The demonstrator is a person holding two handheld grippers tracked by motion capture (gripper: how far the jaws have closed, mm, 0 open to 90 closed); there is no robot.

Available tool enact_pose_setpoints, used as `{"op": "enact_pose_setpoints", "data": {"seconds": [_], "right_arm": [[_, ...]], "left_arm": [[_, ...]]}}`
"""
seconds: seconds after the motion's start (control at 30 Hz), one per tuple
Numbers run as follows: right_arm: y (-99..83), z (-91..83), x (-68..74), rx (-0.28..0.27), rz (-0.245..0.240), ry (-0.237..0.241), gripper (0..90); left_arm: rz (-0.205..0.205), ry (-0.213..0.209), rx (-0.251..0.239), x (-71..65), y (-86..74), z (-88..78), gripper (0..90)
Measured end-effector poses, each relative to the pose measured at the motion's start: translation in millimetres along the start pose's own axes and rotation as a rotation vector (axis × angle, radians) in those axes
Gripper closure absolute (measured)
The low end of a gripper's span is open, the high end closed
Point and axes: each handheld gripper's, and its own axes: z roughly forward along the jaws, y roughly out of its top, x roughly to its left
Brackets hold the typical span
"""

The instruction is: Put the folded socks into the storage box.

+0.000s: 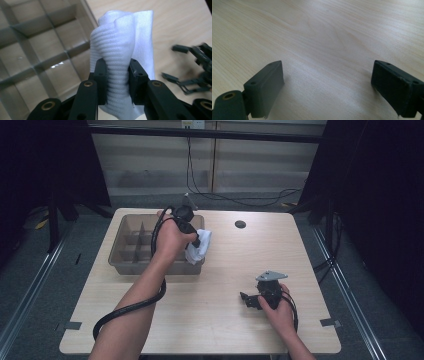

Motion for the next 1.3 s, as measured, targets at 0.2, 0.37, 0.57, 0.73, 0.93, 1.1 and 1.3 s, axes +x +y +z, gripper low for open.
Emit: {"op": "enact_pose_setpoints", "data": {"seconds": [0.2, 0.37, 0.57, 0.73, 0.93, 1.1, 1.3], "right_arm": [[0.1, 0.0, 0.2, 0.001, 0.002, 0.000, 10.5], [0.0, -0.1, 0.2, 0.002, 0.003, 0.001, 10.5], [0.1, 0.0, 0.1, 0.002, 0.001, 0.001, 10.5], [0.1, -0.1, 0.2, 0.003, 0.003, 0.000, 10.5], [0.1, 0.0, 0.1, 0.002, 0.001, 0.001, 10.5], [0.3, 0.2, -0.1, 0.001, -0.001, 0.003, 10.5], [0.7, 0.5, -0.2, 0.002, -0.003, 0.004, 10.5]], "left_arm": [[-0.044, -0.007, -0.013, 19.5, -6.9, 18.9, 71.6], [-0.053, 0.001, -0.009, 22.8, -10.7, 25.0, 71.6], [-0.035, -0.009, -0.019, 11.3, -4.7, 12.6, 71.6], [-0.018, -0.034, -0.023, -2.8, 2.6, 6.2, 71.7], [0.019, -0.075, -0.039, -26.4, 15.6, 2.9, 71.6], [0.006, -0.087, -0.037, -26.7, 17.7, 15.3, 71.5], [-0.055, -0.050, -0.031, -3.0, 8.6, 30.3, 71.4]]}}
